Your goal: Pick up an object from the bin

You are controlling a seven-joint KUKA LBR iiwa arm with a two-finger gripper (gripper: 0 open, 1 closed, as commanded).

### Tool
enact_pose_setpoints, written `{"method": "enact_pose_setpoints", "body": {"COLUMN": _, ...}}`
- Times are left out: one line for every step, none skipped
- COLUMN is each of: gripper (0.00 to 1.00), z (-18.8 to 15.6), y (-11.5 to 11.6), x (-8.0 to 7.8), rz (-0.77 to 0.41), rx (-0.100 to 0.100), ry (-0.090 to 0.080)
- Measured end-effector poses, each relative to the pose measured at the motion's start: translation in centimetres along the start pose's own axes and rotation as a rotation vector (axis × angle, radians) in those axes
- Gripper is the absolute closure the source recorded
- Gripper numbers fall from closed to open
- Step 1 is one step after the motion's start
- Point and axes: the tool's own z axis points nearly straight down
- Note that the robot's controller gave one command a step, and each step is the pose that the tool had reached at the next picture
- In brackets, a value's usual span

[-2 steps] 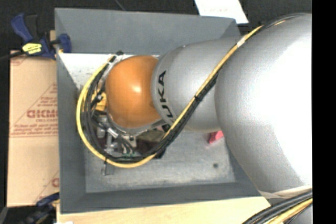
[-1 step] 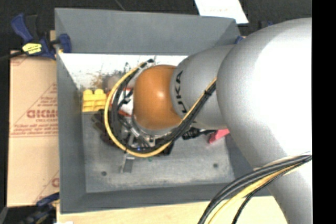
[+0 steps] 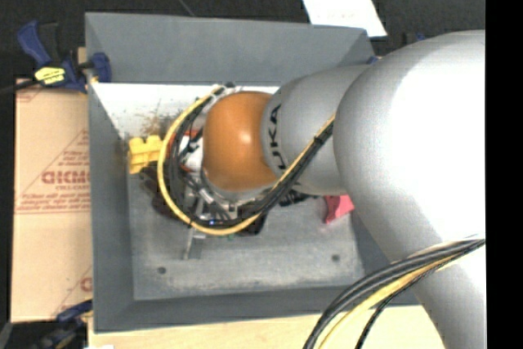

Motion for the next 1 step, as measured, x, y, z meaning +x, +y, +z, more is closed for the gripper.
{"method": "enact_pose_setpoints", "body": {"gripper": 0.00, "z": -0.08, "y": -0.57, "x": 1.09, "rz": 0.021, "rx": 0.003, "ry": 0.005}}
